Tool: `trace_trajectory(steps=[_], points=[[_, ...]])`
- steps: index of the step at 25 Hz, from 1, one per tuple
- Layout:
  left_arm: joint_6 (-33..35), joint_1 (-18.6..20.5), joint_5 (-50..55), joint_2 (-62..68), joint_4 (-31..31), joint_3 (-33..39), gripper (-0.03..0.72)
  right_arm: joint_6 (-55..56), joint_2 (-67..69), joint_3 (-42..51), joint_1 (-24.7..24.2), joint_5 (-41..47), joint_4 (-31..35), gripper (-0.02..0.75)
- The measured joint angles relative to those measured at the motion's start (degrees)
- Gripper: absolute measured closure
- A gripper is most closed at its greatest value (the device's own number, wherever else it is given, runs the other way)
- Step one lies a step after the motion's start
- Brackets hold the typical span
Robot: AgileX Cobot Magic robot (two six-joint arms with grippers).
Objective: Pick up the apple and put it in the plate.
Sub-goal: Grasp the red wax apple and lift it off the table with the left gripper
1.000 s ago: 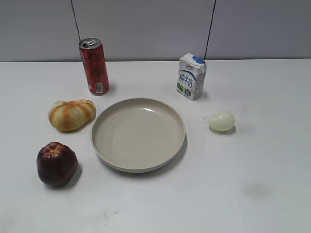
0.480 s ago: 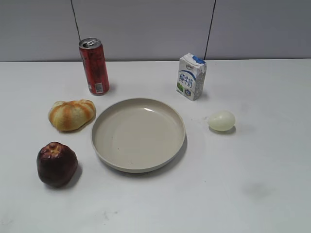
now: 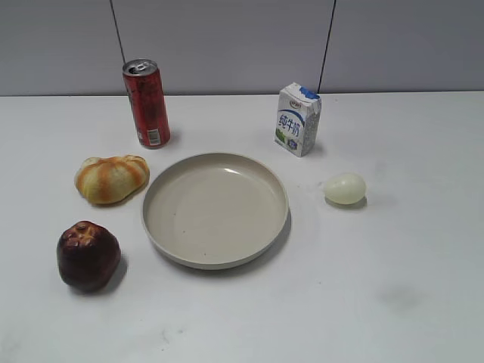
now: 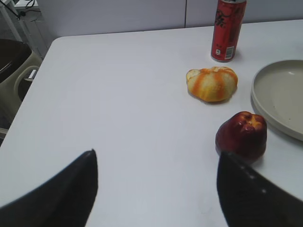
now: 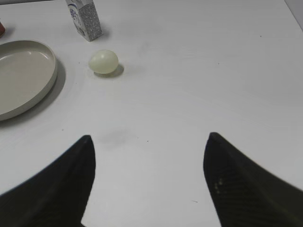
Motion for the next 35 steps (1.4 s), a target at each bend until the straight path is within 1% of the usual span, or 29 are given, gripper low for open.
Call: trace_trajectory(steps=[5, 7, 10, 14, 17, 19, 22, 25, 28, 29, 31, 35], points=[[0.0, 0.0, -0.78, 0.09, 0.0, -0.55, 0.095, 0.0, 0.0, 0.0, 0.0, 0.0, 0.04, 0.167], [0.0, 0.0, -4.48, 1.69, -0.07, -1.33, 0.095, 0.0, 0.0, 0.0, 0.0, 0.0, 0.04, 0.167], [0.0, 0.0, -11.13, 8.07, -1.17, -1.74, 0.095, 0.0, 0.0, 0.0, 0.0, 0.0, 0.04, 0.167], [0.38, -1.02, -17.83, 20.86, -6.27, -1.74, 0.071, 0.0, 0.0, 0.0, 0.0, 0.0, 0.04, 0.167], [4.86, -2.51, -19.17, 31.77, -11.67, -2.36, 0.033, 0.0, 0.0, 0.0, 0.0, 0.0, 0.04, 0.167], [8.04, -3.96, -18.96, 40.15, -15.09, -3.66, 0.013, 0.0, 0.0, 0.0, 0.0, 0.0, 0.04, 0.167], [11.11, -7.93, -18.88, 51.32, -16.75, -6.11, -0.001, 0.0, 0.0, 0.0, 0.0, 0.0, 0.04, 0.167], [12.11, -13.15, -18.7, 61.5, -16.59, -9.06, -0.004, 0.0, 0.0, 0.0, 0.0, 0.0, 0.04, 0.167], [12.35, -18.49, -18.7, 70.54, -14.7, -12.19, -0.004, 0.0, 0.0, 0.0, 0.0, 0.0, 0.04, 0.167], [12.42, -19.73, -18.7, 73.41, -13.99, -13.31, -0.004, 0.0, 0.0, 0.0, 0.0, 0.0, 0.04, 0.167], [12.41, -20.75, -18.82, 78.23, -12.59, -15.22, -0.004, 0.0, 0.0, 0.0, 0.0, 0.0, 0.04, 0.167], [12.41, -21.0, -19.93, 85.79, -10.5, -18.56, -0.004, 0.0, 0.0, 0.0, 0.0, 0.0, 0.04, 0.167]])
